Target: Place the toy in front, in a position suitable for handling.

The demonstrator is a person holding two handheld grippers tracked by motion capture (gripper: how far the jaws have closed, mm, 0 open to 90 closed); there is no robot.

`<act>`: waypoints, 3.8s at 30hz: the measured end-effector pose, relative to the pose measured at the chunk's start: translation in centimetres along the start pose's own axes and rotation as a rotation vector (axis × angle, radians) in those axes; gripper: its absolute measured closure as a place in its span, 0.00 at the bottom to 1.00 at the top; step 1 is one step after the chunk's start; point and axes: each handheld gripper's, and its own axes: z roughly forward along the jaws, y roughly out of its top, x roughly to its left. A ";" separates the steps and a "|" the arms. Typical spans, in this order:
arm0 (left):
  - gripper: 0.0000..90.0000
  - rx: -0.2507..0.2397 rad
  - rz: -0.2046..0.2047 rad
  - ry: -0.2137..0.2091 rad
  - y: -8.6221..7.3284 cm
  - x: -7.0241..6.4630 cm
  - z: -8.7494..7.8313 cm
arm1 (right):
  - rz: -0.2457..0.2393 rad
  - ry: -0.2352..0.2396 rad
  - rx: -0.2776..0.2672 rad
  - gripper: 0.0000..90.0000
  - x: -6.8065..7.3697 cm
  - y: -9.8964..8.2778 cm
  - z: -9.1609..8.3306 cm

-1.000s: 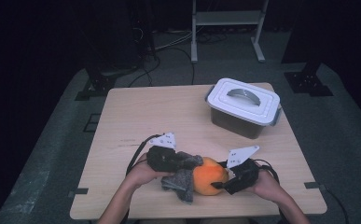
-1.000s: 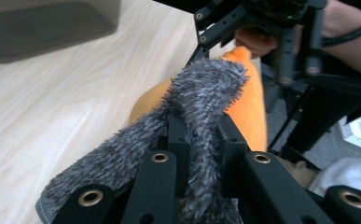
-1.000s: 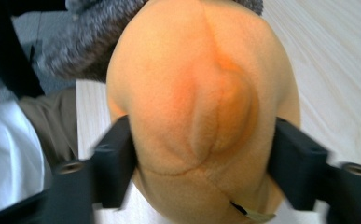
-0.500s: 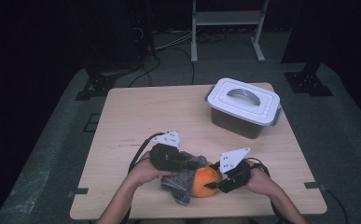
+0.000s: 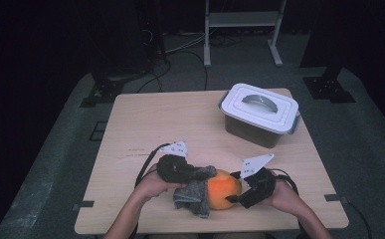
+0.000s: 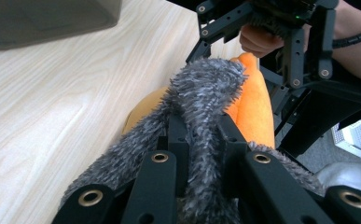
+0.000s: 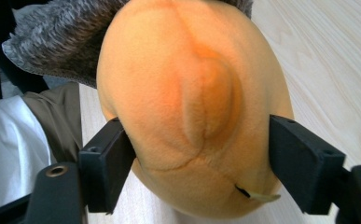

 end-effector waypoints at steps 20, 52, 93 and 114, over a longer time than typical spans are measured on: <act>0.89 0.015 -0.016 -0.011 0.2 0.0 0.4 | 0.014 0.007 -0.103 0.52 0.6 -0.7 0.2; 0.88 -0.001 -0.022 0.049 -2.3 0.8 -3.8 | -0.062 0.036 -0.146 0.54 -1.3 0.6 1.8; 0.88 0.118 0.068 0.073 1.9 -0.3 -1.3 | -0.153 0.036 -0.144 0.62 0.5 1.5 2.4; 0.88 -0.021 -0.004 0.036 -0.4 0.3 -4.2 | 0.020 0.025 -0.181 0.62 -2.9 -0.2 1.2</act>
